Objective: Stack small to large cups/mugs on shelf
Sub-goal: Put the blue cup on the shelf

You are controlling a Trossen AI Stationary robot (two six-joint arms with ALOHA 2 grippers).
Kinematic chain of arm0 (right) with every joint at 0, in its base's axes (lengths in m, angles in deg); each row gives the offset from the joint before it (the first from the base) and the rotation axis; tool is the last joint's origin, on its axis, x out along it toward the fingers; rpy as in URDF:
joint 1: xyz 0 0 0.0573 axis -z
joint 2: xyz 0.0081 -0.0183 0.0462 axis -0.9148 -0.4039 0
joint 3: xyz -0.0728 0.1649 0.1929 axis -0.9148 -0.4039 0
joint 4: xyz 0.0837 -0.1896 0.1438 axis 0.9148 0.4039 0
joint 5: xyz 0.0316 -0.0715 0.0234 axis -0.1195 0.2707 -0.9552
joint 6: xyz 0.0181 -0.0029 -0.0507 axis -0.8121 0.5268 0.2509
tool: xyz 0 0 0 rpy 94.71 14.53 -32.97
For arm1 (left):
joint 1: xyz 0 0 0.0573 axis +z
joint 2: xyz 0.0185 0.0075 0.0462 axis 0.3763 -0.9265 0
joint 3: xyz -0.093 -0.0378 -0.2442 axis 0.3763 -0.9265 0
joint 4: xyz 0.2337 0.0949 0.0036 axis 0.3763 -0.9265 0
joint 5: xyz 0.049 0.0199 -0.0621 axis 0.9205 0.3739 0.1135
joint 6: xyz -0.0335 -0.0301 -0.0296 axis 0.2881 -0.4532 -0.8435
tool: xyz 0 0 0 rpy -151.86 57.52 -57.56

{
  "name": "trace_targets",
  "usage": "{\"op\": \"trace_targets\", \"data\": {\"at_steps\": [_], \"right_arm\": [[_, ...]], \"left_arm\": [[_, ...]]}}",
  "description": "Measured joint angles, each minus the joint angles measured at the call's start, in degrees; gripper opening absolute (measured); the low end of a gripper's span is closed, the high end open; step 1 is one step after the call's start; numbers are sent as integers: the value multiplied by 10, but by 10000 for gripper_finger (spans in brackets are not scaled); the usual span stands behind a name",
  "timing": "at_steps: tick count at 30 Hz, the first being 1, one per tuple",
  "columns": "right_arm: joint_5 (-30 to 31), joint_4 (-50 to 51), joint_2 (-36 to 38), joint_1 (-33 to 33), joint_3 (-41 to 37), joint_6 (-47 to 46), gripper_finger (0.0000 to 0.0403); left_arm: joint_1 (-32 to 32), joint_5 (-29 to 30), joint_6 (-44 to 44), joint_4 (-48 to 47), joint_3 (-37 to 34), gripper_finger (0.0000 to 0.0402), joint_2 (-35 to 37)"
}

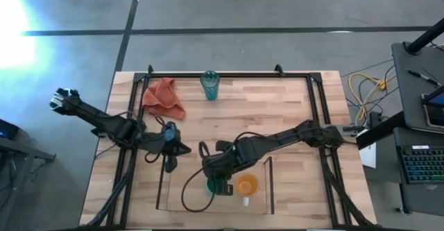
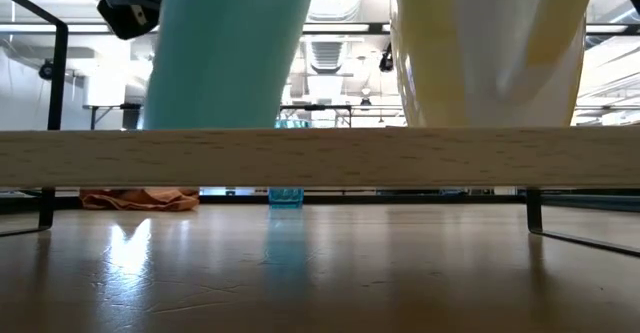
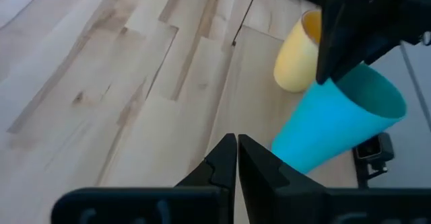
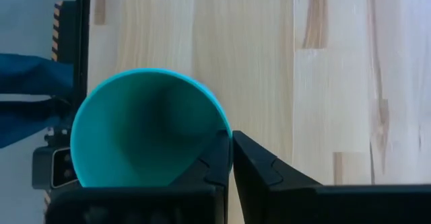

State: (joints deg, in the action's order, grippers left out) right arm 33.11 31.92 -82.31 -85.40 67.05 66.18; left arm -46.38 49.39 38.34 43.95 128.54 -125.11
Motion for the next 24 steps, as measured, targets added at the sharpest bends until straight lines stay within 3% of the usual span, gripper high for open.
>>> {"op": "trace_targets", "data": {"at_steps": [6, 17, 24], "right_arm": [[4, 18, 4, 0, 0, 2, 13], [-11, 9, 7, 0, 0, -6, 99], [-30, -17, 7, -8, 0, -9, 110]], "left_arm": [[-1, 0, 0, 0, -2, 1, -8], [0, 4, 1, -1, -5, 1, -7], [0, 4, 0, -25, -6, 1, -7]]}}
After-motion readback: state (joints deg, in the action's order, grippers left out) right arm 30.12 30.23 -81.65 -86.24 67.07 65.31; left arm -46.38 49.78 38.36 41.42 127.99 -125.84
